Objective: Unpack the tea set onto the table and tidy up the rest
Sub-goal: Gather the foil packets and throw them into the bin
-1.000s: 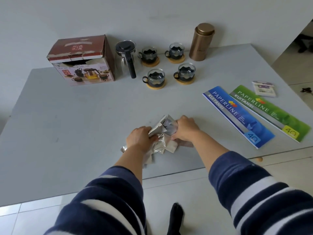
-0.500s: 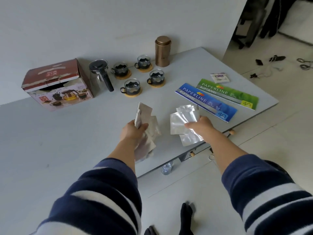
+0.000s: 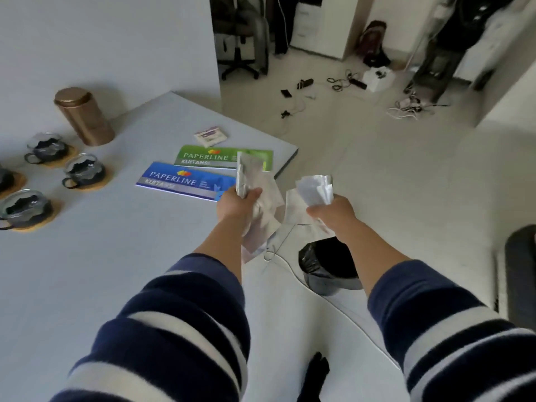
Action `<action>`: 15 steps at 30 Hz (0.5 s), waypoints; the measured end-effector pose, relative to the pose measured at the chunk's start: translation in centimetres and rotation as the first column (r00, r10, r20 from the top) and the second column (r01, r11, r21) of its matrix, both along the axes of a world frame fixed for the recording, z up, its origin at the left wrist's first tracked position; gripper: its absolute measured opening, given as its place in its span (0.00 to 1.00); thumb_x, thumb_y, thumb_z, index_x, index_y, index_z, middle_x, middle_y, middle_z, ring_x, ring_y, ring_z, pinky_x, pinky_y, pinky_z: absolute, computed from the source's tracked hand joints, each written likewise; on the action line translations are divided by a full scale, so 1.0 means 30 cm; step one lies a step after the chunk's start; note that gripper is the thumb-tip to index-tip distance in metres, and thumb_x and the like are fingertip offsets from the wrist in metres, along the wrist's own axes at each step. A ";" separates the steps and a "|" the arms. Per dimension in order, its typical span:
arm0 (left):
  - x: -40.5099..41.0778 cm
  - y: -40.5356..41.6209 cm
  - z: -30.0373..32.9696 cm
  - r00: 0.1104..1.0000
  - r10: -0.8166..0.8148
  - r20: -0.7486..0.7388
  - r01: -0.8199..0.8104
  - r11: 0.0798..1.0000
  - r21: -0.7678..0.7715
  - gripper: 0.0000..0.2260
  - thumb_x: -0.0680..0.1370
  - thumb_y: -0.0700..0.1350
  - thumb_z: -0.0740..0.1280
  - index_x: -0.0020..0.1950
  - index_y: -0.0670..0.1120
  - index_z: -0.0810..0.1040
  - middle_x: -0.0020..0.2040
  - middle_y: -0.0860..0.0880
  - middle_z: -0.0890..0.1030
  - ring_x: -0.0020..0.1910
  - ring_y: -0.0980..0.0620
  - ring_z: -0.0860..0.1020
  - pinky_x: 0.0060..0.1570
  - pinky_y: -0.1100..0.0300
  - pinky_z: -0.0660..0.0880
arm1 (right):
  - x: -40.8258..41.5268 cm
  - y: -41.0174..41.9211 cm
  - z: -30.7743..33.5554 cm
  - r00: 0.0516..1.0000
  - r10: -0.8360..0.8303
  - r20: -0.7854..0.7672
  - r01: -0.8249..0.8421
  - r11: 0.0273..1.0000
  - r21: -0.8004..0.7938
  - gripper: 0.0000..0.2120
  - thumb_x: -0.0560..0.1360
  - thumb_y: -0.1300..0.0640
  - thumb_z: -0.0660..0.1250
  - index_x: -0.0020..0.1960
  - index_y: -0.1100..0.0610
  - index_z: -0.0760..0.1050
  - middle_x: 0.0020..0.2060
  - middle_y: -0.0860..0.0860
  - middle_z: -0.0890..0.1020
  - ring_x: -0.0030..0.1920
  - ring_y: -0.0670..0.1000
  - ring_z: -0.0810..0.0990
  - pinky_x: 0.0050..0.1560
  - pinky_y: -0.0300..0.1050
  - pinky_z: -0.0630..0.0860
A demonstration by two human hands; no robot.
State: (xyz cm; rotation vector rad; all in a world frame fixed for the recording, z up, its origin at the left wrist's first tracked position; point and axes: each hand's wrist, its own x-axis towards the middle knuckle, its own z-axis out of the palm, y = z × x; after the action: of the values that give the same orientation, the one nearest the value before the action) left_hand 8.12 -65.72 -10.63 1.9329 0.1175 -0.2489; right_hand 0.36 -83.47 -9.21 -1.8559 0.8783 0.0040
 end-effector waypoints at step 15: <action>0.021 -0.925 -0.591 0.970 -0.163 -0.179 0.175 0.983 0.053 0.14 0.74 0.55 0.69 0.47 0.44 0.76 0.39 0.48 0.80 0.37 0.48 0.77 0.34 0.57 0.72 | -0.014 -0.734 -0.628 0.950 -0.271 -0.156 0.248 0.956 -0.154 0.05 0.73 0.60 0.67 0.47 0.56 0.71 0.39 0.51 0.77 0.41 0.55 0.77 0.33 0.41 0.68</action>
State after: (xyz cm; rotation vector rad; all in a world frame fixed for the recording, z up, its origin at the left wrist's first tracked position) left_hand 8.76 -93.49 -28.36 1.9890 0.0775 -0.5343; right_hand -0.07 -105.49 -28.03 -1.8689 1.2696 -0.0571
